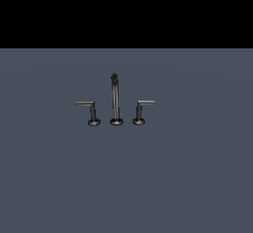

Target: Turn on the faucet by rotating a designated handle.

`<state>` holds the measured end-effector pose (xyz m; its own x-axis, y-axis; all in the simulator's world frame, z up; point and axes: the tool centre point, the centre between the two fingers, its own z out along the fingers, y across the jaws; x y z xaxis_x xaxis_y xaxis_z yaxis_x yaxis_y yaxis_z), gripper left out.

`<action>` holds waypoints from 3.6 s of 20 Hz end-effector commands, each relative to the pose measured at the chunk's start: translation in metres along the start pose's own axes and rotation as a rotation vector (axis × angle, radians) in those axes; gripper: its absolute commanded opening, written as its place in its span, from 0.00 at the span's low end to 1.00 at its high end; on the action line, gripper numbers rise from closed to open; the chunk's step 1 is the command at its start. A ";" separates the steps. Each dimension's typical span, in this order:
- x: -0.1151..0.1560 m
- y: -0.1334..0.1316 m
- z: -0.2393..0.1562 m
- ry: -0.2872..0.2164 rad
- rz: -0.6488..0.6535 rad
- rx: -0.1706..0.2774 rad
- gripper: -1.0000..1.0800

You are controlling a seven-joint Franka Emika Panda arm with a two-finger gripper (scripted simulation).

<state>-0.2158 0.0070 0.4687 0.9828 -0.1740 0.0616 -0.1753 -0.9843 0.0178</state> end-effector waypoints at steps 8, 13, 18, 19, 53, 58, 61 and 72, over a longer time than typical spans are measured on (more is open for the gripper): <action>0.047 -0.025 0.066 -0.012 0.224 -0.002 0.00; 0.074 -0.033 0.103 -0.018 0.347 -0.003 0.00; 0.102 -0.039 0.138 -0.024 0.466 -0.004 0.00; 0.108 -0.039 0.145 -0.026 0.489 -0.004 0.00; 0.273 0.017 0.369 -0.059 1.242 -0.026 0.00; 0.283 0.026 0.384 -0.062 1.296 -0.027 0.00; 0.286 0.029 0.389 -0.063 1.312 -0.026 0.00; 0.276 0.039 0.390 -0.064 1.317 -0.026 0.00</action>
<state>0.0755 -0.0873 0.0976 0.0784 -0.9969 0.0003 -0.9969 -0.0784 0.0005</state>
